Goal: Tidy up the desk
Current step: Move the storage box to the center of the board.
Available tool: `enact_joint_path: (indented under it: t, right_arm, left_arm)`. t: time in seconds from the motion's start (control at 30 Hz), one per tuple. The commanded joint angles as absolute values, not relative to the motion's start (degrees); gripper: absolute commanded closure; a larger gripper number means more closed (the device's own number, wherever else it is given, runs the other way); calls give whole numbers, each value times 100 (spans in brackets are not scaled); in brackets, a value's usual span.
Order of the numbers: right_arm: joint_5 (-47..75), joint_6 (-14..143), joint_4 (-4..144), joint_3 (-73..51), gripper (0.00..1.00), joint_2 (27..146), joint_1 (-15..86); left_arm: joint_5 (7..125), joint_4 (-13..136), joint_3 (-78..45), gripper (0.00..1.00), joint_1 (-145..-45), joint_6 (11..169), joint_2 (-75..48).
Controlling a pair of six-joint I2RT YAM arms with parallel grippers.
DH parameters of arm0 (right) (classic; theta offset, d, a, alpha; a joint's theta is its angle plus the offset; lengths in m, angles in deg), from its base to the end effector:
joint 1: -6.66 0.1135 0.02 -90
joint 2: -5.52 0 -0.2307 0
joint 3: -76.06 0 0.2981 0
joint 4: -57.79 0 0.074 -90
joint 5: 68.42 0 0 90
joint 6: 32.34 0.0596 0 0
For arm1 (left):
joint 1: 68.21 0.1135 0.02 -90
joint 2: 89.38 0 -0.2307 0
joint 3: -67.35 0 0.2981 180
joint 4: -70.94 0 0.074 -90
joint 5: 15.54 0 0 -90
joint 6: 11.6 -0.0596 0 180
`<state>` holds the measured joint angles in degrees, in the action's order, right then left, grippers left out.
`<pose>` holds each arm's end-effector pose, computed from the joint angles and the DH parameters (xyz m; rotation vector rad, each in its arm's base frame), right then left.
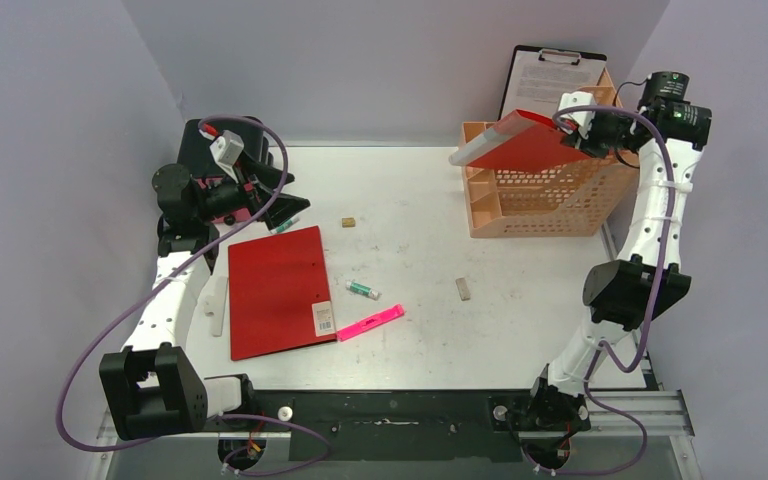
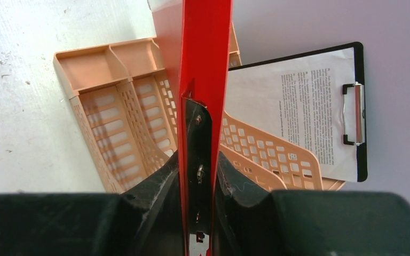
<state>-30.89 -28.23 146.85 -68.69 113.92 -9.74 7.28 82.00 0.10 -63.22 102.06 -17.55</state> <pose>0.3968 -0.0675 0.4213 -1.4484 1.4902 0.0952 0.3452 -0.0250 0.3199 0.6207 1.5119 -1.0976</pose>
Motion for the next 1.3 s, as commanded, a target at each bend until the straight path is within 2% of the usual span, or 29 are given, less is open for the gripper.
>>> enact_joint_path:
  t: [0.0,0.3,0.57,0.77,0.93,1.17,1.27]
  right_arm:
    - [-3349,-2680,14064,-6985,95,11230,-950]
    - [-3731,-1721,12752,-7044,95,11421,-757]
    - [-3287,-2377,13675,-7531,95,11701,-636]
    - [-4097,-1883,13446,-7432,95,11569,-818]
    - [-4326,-1806,13388,-7450,95,11593,-829]
    - [-3777,-2961,14604,-7354,95,11517,-752]
    - [-3615,-3091,14658,-6840,95,11269,-740]
  left_arm:
    - [708,8516,-38,3,-6356,10306,-1791]
    - [714,8394,8,3,-6363,10214,-1933]
    - [682,8295,21,3,-6341,10100,-1938]
    - [688,8398,28,3,-6342,10171,-1872]
    - [663,8421,83,4,-6326,10180,-1923]
    - [677,8614,17,3,-6390,10236,-1805]
    - [684,8480,-571,3,-6675,10128,-1421]
